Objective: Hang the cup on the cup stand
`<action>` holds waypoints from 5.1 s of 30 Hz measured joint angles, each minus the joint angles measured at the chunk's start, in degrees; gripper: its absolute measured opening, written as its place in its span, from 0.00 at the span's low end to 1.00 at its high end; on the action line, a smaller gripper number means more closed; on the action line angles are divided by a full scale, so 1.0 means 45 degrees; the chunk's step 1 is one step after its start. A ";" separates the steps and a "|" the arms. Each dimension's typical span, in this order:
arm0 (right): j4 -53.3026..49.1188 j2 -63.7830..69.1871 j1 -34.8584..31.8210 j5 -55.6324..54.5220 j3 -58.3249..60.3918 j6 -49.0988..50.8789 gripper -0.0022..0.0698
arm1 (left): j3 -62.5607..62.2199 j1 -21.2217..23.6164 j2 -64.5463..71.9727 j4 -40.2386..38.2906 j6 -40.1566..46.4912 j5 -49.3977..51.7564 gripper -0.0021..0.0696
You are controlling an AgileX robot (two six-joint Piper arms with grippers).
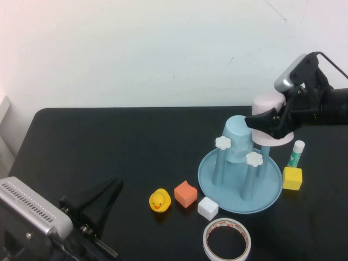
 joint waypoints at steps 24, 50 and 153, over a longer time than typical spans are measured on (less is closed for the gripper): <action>-0.2818 -0.1410 -0.1043 0.1650 0.0000 0.2743 0.71 | -0.0191 0.0000 -0.1632 -0.0718 0.1104 0.2902 0.03; -0.1648 -1.4346 -0.2827 0.3731 0.6065 0.2679 0.03 | -0.1010 0.1039 -1.0148 0.4684 -0.2241 1.4717 0.03; -2.0693 -2.5016 -0.1356 -0.3263 1.6063 2.5498 0.03 | -0.1010 0.1039 -1.0172 0.4661 -0.2361 1.4817 0.03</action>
